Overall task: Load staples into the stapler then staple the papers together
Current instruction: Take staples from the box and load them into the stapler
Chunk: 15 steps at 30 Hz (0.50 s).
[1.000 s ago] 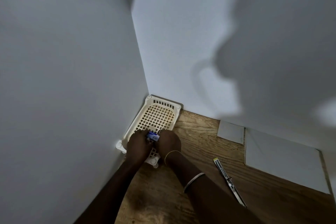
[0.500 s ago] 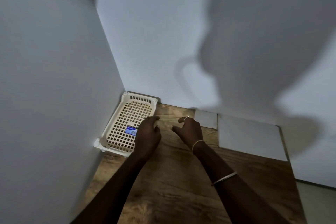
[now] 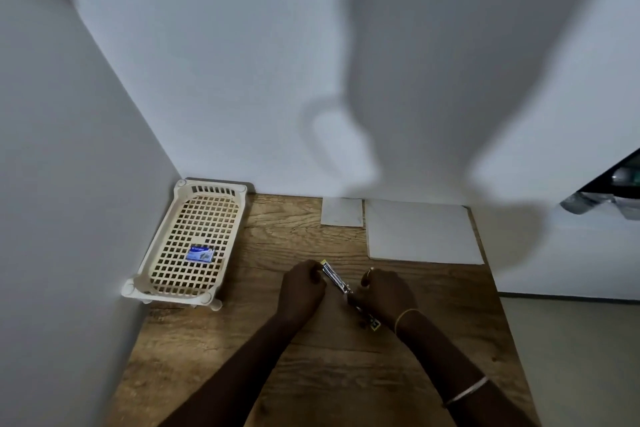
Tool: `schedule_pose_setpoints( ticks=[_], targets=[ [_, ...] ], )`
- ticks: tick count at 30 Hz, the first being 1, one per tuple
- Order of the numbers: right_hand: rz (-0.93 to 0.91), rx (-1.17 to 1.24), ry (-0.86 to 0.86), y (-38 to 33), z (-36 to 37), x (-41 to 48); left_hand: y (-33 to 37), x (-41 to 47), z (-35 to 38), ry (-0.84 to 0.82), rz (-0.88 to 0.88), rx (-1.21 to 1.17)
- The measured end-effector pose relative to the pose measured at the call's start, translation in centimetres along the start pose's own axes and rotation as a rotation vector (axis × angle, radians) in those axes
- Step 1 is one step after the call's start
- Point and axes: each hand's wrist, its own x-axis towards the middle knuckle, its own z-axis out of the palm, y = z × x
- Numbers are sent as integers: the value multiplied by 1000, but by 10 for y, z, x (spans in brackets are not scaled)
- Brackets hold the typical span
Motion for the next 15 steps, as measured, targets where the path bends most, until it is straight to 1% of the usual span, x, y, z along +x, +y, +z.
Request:
schedule_pose_setpoints(
  ticks=[4,10,15],
  targets=[
    [-54,-49,33,7,13,-6,0,-7,11,-11,-32,11],
    [-176,5,192,4,23,-7,2,-10,19,-17,-51,9],
    [-236,-34,190,2,25,-2,-2,-13,23,-20,-117,-34]
  ],
)
